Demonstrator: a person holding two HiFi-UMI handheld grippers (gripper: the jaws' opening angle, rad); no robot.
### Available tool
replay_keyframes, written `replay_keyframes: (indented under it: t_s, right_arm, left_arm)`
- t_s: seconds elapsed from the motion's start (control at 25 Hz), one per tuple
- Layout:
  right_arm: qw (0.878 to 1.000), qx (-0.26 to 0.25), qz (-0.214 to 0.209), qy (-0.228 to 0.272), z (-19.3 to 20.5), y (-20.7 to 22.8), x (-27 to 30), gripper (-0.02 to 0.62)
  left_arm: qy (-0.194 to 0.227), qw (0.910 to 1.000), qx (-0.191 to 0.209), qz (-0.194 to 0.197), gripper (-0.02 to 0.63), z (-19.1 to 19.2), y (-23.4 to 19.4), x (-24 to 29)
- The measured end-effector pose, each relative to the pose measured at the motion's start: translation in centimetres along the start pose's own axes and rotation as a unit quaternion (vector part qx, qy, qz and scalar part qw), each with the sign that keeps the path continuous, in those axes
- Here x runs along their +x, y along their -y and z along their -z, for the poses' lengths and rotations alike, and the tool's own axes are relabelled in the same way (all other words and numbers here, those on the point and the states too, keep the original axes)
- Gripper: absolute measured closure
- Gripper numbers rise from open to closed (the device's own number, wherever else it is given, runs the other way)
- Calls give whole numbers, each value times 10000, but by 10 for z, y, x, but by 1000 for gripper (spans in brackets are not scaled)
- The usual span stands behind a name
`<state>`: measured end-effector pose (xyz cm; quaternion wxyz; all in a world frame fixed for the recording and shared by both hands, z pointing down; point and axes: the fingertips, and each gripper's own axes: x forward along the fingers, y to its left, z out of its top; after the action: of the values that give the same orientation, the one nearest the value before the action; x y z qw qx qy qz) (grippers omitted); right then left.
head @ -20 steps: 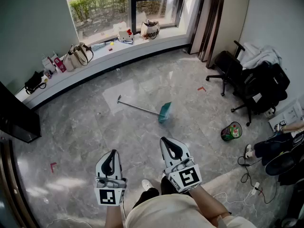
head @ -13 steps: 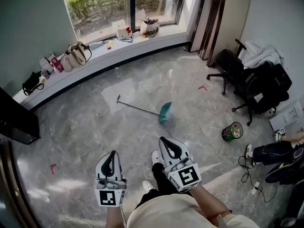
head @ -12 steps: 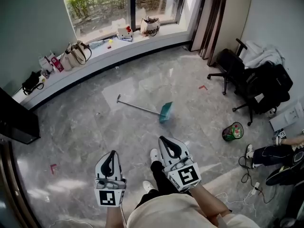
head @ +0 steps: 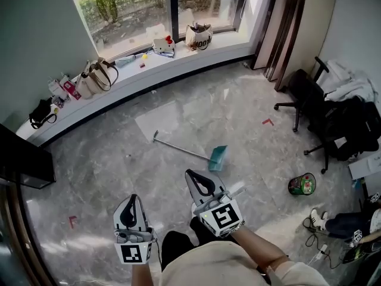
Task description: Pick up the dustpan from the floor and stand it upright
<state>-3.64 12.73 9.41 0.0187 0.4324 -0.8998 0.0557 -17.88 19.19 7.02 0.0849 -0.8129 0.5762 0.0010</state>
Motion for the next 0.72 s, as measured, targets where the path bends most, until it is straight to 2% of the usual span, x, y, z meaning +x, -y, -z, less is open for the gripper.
replay_keyframes:
  t_s: [0.24, 0.48, 0.6, 0.72]
  right_arm:
    - [9994, 34, -168, -309, -1, 40, 81, 577]
    - [9974, 24, -120, -704, 20, 51, 182, 577]
    - [9961, -19, 68, -875, 30, 62, 233, 577]
    - [9926, -188, 39, -1197, 51, 74, 303, 577]
  left_arm:
    - [-63, 9999, 74, -28, 595, 11, -40, 77]
    - [-139, 9997, -119, 166, 595, 55, -110, 145]
    - [-192, 9986, -313, 385, 595, 81, -146, 186]
    - [-325, 9958, -677, 524, 595, 119, -186, 234]
